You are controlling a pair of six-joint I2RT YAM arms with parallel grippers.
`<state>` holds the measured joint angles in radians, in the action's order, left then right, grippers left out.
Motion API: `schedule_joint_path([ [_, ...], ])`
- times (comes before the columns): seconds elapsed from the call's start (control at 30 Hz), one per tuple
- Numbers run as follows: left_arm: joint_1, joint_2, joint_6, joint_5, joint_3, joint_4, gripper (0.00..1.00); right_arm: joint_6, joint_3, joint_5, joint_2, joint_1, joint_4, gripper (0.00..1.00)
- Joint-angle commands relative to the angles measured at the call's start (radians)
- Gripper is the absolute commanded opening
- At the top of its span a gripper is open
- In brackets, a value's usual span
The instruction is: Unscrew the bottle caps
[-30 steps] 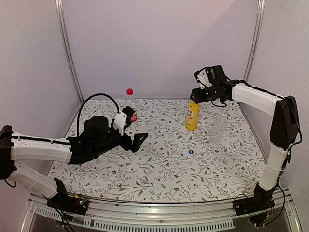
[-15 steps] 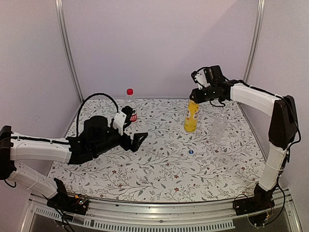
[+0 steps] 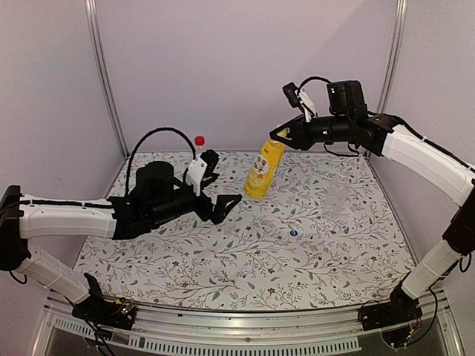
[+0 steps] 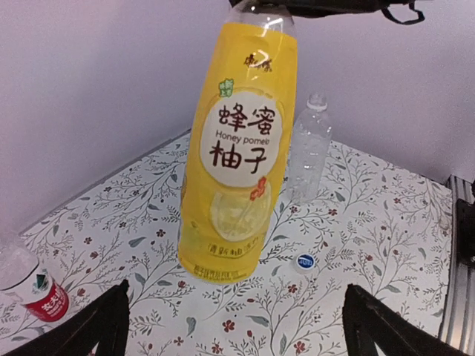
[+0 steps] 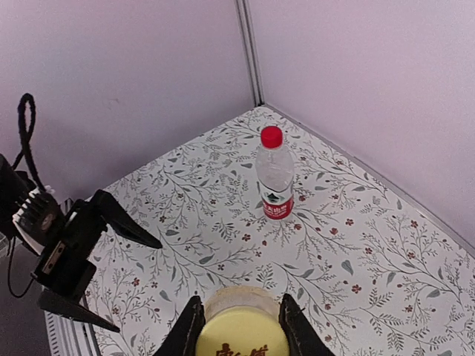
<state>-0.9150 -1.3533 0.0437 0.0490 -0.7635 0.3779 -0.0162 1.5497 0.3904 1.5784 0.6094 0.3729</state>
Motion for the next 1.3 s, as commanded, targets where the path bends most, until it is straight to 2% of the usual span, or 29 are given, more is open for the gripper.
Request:
schedule_joint_path([
  [0.0,0.008,-0.052,-0.025,-0.140,-0.078,-0.027,1.00,0.029,-0.039,0.214,-0.044,0.045,-0.080,0.00],
  [0.1,0.006,-0.089,-0.027,-0.197,-0.120,-0.037,1.00,0.062,-0.049,0.267,-0.061,0.068,-0.107,0.00],
  [0.3,0.005,-0.139,-0.042,-0.210,-0.169,-0.050,0.97,0.079,-0.065,0.326,-0.064,0.088,-0.139,0.00],
  [0.53,0.003,-0.170,-0.042,-0.255,-0.189,-0.052,0.81,0.099,-0.080,0.374,-0.050,0.090,-0.175,0.00],
  [0.73,0.003,-0.161,-0.038,-0.272,-0.183,-0.051,0.65,0.083,-0.079,0.348,-0.041,0.090,-0.160,0.00],
  [0.83,0.004,-0.145,-0.034,-0.275,-0.165,-0.029,0.67,0.070,-0.078,0.334,-0.036,0.091,-0.139,0.00],
  [1.07,0.004,-0.142,-0.038,-0.252,-0.164,-0.022,0.82,0.057,-0.077,0.348,-0.029,0.092,-0.125,0.00],
  [1.27,0.003,-0.125,-0.038,-0.224,-0.153,-0.007,0.83,0.046,-0.076,0.347,-0.031,0.092,-0.113,0.00],
])
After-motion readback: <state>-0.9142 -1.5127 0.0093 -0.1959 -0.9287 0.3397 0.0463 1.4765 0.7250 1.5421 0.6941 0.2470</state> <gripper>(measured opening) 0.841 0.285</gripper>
